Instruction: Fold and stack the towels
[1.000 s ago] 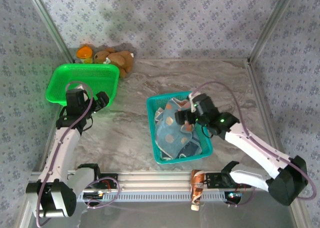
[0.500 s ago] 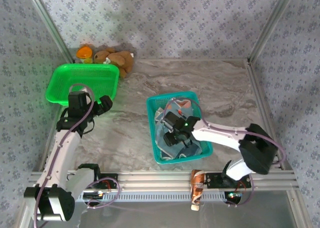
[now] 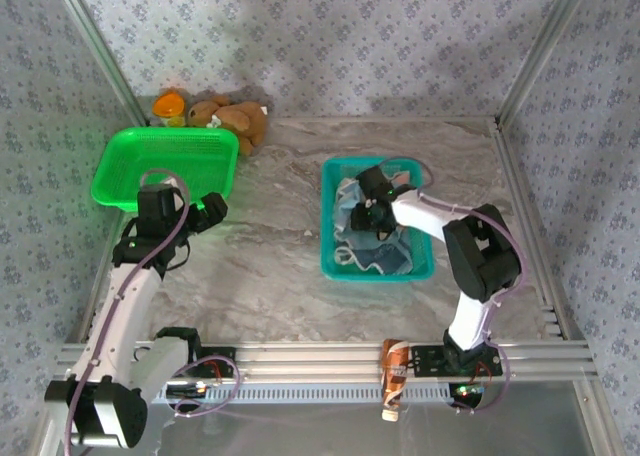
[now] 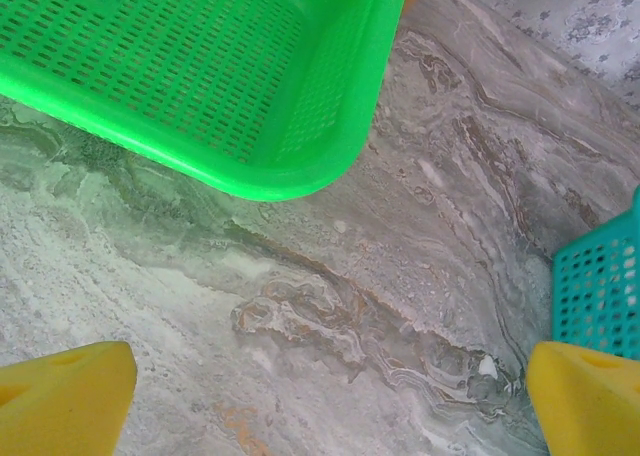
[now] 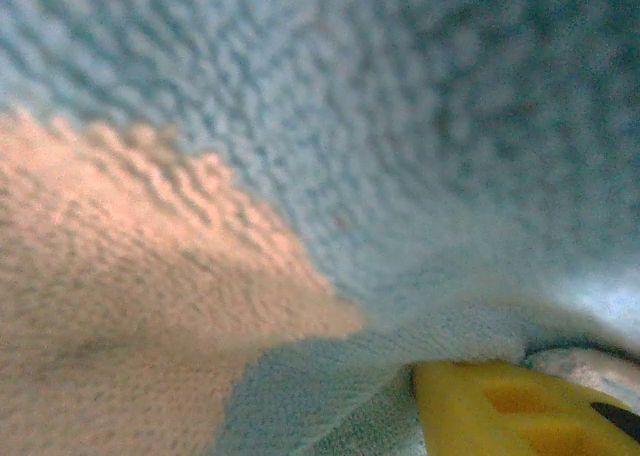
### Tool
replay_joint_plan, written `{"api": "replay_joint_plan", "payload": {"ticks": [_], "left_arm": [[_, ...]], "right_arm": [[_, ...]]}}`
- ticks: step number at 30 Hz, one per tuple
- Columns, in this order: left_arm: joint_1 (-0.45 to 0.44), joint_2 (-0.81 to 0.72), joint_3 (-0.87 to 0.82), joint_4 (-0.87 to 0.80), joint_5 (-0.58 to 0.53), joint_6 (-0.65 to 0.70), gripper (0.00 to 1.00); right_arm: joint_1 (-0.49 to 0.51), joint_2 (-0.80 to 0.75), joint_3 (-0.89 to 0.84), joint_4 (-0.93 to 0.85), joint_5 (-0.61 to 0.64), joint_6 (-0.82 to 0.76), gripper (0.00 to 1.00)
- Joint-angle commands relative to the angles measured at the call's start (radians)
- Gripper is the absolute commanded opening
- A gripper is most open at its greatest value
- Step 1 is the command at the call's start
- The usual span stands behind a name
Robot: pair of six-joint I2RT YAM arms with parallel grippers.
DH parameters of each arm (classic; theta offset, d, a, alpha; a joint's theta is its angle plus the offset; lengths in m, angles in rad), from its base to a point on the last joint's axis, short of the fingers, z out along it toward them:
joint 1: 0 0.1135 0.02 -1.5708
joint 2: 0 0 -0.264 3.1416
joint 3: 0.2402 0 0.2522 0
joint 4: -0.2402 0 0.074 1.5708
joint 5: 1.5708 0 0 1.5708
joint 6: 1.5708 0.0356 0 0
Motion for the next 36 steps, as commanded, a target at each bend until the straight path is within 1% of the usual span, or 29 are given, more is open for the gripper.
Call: {"api": "replay_joint_plan", "payload": {"ticks": [1, 6, 8, 12, 14, 17, 20, 22, 24, 28, 30, 32, 34, 36], "left_arm": [[-0.006, -0.025, 0.04, -0.027, -0.02, -0.001, 1.0], [-0.009, -0.024, 0.037, -0.025, -0.024, -0.005, 1.0], [-0.009, -0.021, 0.041, -0.026, -0.022, -0.007, 1.0], [-0.011, -0.02, 0.053, -0.042, -0.021, -0.001, 1.0], [-0.013, -0.021, 0.057, -0.054, -0.029, 0.002, 1.0], [-0.014, -0.023, 0.058, -0.063, -0.03, 0.001, 1.0], [-0.016, -0.021, 0.064, -0.069, -0.027, -0.003, 1.0], [-0.017, -0.02, 0.074, -0.082, -0.029, -0.003, 1.0], [-0.017, -0.021, 0.077, -0.087, -0.032, 0.0, 1.0], [-0.019, -0.025, 0.08, -0.097, -0.03, 0.0, 1.0], [-0.019, -0.032, 0.077, -0.096, -0.03, -0.001, 1.0], [-0.02, -0.037, 0.074, -0.094, -0.03, -0.003, 1.0], [-0.02, -0.042, 0.07, -0.095, -0.032, -0.003, 1.0], [-0.02, -0.047, 0.06, -0.089, -0.032, -0.007, 1.0]], "right_arm": [[-0.07, 0.05, 0.04, -0.04, 0.06, 0.154, 0.53], [-0.186, 0.101, 0.136, -0.044, 0.107, 0.305, 0.53], [-0.25, 0.147, 0.194, -0.06, 0.116, 0.352, 0.54], [-0.37, 0.249, 0.35, -0.117, 0.071, 0.396, 0.54], [-0.415, 0.282, 0.402, -0.129, 0.057, 0.423, 0.53], [-0.465, 0.309, 0.465, -0.134, 0.067, 0.469, 0.57], [-0.516, 0.335, 0.521, -0.154, 0.062, 0.547, 0.59], [-0.55, 0.337, 0.529, -0.117, 0.041, 0.577, 0.62], [-0.579, 0.345, 0.568, -0.106, 0.027, 0.575, 0.66], [-0.594, 0.36, 0.693, -0.177, 0.018, 0.447, 0.7], [-0.595, 0.343, 0.716, -0.193, -0.012, 0.377, 0.7], [-0.59, 0.31, 0.703, -0.197, -0.011, 0.321, 0.71], [-0.572, 0.267, 0.651, -0.191, -0.042, 0.256, 0.73], [-0.545, 0.223, 0.582, -0.197, -0.045, 0.207, 0.73]]}}
